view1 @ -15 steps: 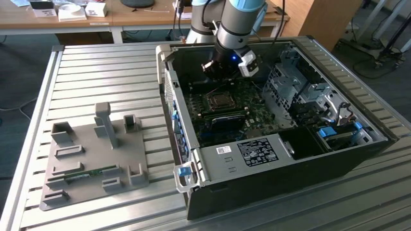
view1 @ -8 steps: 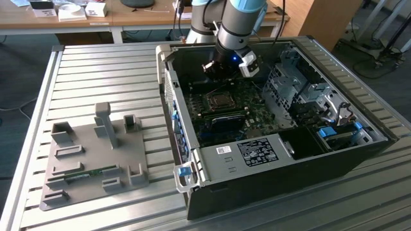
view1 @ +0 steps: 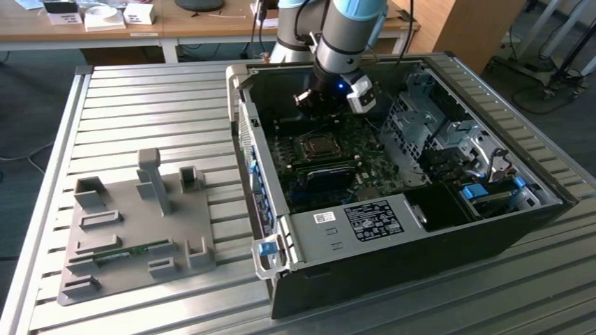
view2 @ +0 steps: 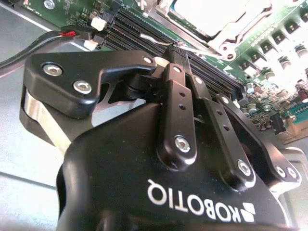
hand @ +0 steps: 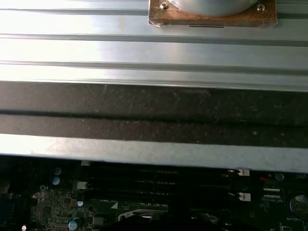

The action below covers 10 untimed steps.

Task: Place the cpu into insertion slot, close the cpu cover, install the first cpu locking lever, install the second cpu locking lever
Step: 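Install the first cpu locking lever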

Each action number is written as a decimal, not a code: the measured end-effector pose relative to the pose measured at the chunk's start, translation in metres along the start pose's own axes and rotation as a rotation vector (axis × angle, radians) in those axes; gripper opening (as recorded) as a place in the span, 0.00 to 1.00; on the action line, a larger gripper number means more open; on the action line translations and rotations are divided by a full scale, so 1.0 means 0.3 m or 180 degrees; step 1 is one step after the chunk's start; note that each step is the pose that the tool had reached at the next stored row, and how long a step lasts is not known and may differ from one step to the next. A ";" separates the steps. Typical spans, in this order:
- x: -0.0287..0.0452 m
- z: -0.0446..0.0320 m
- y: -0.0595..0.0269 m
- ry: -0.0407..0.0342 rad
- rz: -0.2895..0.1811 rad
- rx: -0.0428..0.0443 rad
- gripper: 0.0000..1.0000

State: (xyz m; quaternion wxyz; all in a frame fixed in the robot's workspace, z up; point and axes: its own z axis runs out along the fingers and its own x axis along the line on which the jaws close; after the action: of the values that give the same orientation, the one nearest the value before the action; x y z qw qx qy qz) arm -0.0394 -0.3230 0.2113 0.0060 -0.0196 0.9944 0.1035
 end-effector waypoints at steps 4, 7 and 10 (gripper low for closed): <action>-0.001 0.007 -0.001 0.0000 0.0000 0.0000 0.11; -0.001 0.014 -0.003 0.0000 0.0000 0.0000 0.11; -0.001 0.019 -0.004 0.0000 0.0000 0.0001 0.11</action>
State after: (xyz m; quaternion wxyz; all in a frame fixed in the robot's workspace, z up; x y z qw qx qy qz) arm -0.0390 -0.3230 0.2054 0.0060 -0.0196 0.9944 0.1033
